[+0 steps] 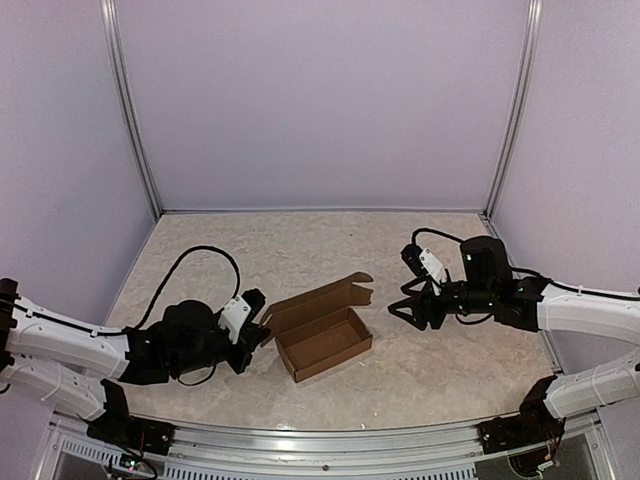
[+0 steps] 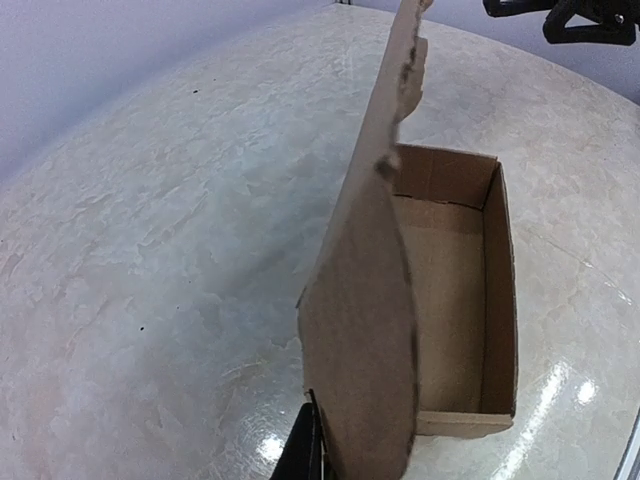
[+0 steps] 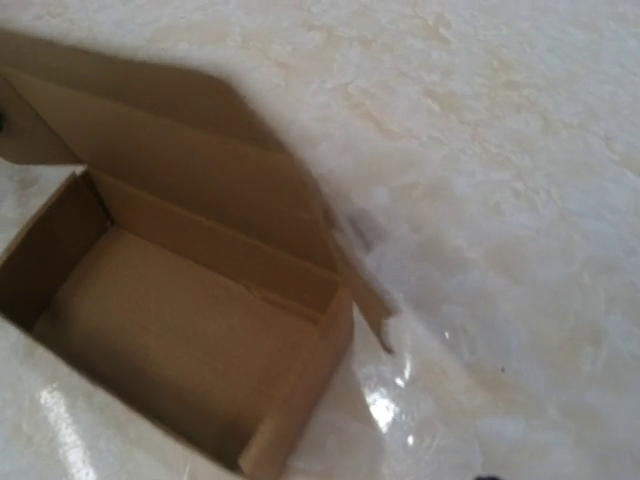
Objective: Fold the paper box
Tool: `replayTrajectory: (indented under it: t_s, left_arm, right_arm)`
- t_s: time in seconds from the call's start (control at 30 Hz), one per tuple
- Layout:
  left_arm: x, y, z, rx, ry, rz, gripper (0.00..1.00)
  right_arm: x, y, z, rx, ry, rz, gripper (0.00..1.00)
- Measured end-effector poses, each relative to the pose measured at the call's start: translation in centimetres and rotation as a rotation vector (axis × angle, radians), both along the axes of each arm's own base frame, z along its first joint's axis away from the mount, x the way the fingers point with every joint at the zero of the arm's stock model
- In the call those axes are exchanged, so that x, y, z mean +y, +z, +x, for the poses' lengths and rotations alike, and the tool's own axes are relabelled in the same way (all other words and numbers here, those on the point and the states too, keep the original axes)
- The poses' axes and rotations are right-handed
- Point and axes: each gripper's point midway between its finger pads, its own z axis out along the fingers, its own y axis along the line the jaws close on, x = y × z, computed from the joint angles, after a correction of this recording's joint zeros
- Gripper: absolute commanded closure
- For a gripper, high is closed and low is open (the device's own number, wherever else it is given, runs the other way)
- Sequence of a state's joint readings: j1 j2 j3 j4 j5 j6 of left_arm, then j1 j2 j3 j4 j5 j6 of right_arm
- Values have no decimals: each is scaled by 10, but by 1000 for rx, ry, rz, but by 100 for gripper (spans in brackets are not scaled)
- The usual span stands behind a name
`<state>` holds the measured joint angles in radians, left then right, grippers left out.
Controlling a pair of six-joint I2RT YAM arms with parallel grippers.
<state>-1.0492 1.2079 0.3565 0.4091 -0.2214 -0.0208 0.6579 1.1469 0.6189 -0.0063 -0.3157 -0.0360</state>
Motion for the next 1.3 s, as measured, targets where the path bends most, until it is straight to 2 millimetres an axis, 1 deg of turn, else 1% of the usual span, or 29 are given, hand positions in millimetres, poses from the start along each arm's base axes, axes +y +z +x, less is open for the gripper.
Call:
replayTrajectory:
  t_s: [0.13, 0.23, 0.4, 0.63, 0.77, 0.93, 1.0, 1.07, 1.17, 1.3]
  left_arm:
    - [-2, 3, 1, -3, -1, -1, 100]
    - [-1, 2, 1, -2, -2, 4, 100]
    - [-1, 2, 0, -8, -7, 11, 100]
    - [-2, 4, 1, -26, -21, 35, 100]
    - [-2, 4, 0, -29, -26, 43, 100]
    - [-2, 4, 0, -29, -29, 44, 100]
    - [-2, 4, 0, -30, -29, 44, 100]
    - [-2, 4, 0, -31, -30, 45, 100]
    - [-2, 6, 0, -36, -32, 46, 100]
    - [-2, 6, 0, -41, -35, 50, 100]
  right_arm:
    - [6, -1, -2, -38, 48, 13, 42]
    - [10, -3, -2, -69, 86, 15, 42]
    - [16, -3, 2, -140, 127, -6, 41]
    - [25, -26, 7, -147, 190, -49, 42]
    - [32, -30, 13, -152, 210, -56, 46]
    - [41, -24, 21, -178, 233, -42, 53]
    - [44, -24, 24, -182, 238, -38, 57]
    - [45, -25, 26, -181, 243, -34, 64]
    - [46, -28, 30, -175, 249, -35, 77]
    - [48, -28, 30, -170, 262, -28, 98]
